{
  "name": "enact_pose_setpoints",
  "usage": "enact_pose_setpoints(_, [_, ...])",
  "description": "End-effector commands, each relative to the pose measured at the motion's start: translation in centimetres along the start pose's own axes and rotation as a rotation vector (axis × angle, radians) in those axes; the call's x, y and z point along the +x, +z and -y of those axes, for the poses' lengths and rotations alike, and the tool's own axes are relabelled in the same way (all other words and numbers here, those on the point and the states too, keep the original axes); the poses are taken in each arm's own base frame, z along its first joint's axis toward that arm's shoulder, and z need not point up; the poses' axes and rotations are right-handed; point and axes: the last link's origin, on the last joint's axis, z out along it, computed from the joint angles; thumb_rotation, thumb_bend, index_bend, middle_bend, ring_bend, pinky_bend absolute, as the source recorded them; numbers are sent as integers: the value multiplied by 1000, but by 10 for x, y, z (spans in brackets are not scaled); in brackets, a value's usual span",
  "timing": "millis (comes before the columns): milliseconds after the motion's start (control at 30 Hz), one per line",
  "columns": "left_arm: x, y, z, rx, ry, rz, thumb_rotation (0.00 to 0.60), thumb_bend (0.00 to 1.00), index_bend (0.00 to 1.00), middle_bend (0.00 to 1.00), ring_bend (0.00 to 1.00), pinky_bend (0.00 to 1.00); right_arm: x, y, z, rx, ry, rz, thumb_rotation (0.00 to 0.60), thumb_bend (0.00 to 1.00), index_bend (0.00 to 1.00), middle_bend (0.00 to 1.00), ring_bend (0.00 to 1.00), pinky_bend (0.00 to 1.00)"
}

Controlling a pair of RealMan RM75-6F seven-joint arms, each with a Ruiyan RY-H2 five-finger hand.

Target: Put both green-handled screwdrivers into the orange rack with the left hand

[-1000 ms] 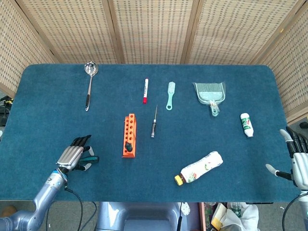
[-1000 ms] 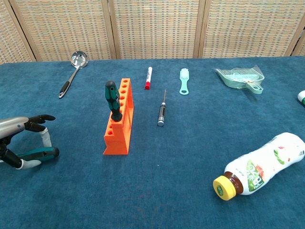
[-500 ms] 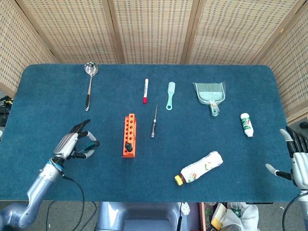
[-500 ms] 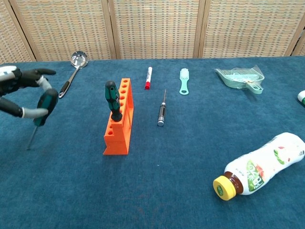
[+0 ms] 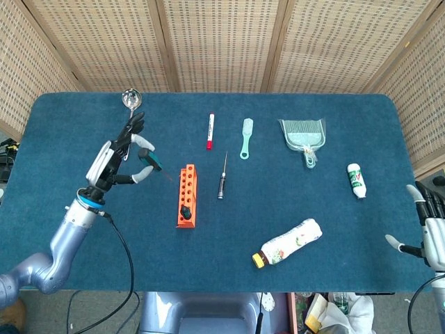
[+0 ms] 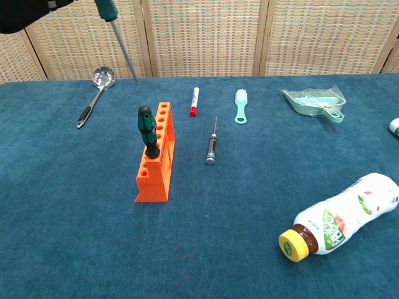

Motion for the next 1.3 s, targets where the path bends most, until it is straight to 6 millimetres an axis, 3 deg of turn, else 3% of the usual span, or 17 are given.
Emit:
enact_pose_setpoints(33, [-12,16,-3,4,-9,25,600,402,671,0,0,0,-1,2,-2,-13,-5,0,600,0,0,0,0,0])
enact_pose_setpoints(233, [-25,30,4,24,7,39,600,403,671,0,0,0,-2,6,-5,-34,-3,6,600,0,0,0,0,0])
enact_pose_setpoints(500, [-28,37,16,50,29,33,600,403,671,0,0,0,-1,8,-8,-49,-1,1,600,0,0,0,0,0])
enact_pose_setpoints(1300, [-36,37,46,107,51,27,600,403,677,0,0,0,1,10,-12,-60,16,4,600,0,0,0,0,0])
